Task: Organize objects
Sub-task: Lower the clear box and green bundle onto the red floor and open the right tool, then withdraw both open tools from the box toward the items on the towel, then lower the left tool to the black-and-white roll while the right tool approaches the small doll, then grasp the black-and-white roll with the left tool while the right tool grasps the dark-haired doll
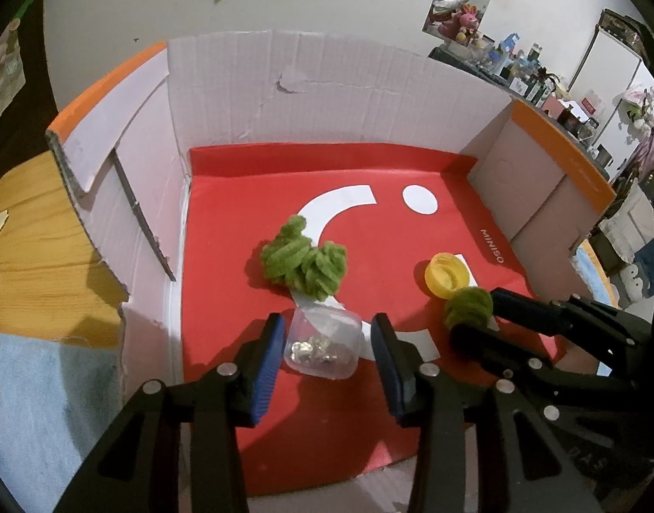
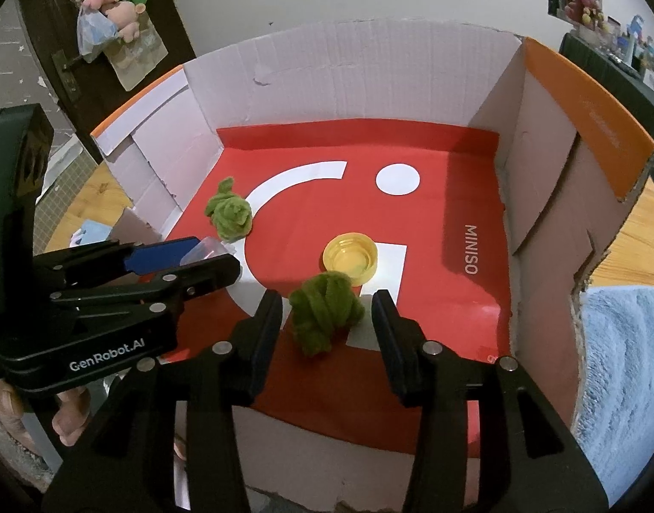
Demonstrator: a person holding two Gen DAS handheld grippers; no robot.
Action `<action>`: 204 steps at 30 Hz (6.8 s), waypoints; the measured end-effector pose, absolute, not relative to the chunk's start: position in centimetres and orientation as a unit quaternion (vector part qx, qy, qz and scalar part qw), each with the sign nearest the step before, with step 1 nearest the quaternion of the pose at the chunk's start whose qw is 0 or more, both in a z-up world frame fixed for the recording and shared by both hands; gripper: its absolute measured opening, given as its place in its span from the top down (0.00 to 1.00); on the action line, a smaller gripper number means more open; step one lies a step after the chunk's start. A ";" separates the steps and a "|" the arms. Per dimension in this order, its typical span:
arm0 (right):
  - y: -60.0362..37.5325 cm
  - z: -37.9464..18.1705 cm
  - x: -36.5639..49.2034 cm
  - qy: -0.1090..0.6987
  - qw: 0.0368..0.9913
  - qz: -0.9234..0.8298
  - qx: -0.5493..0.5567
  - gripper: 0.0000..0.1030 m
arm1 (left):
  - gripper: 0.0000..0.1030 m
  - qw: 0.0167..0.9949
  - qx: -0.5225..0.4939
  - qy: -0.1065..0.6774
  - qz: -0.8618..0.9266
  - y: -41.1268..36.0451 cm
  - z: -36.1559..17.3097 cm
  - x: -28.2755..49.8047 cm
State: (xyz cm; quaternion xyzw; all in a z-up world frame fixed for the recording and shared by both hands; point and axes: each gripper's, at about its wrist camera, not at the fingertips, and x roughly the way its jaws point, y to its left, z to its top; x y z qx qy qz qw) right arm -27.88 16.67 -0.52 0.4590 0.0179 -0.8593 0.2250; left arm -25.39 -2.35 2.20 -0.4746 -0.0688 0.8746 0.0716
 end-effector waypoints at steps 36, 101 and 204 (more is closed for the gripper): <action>17.9 2.4 -24.0 0.003 0.242 -0.878 0.413 0.33 | 0.35 0.046 -0.432 -0.053 0.899 -3.1 4.6 -21.1; 18.8 4.8 -16.1 -0.015 0.261 -0.893 0.367 0.04 | 0.02 0.026 -0.402 -0.049 0.914 -3.6 5.2 -13.9; 16.8 -1.7 -11.1 0.041 0.284 -0.868 0.406 0.58 | 0.39 0.053 -0.430 -0.070 0.899 -2.9 2.1 -12.7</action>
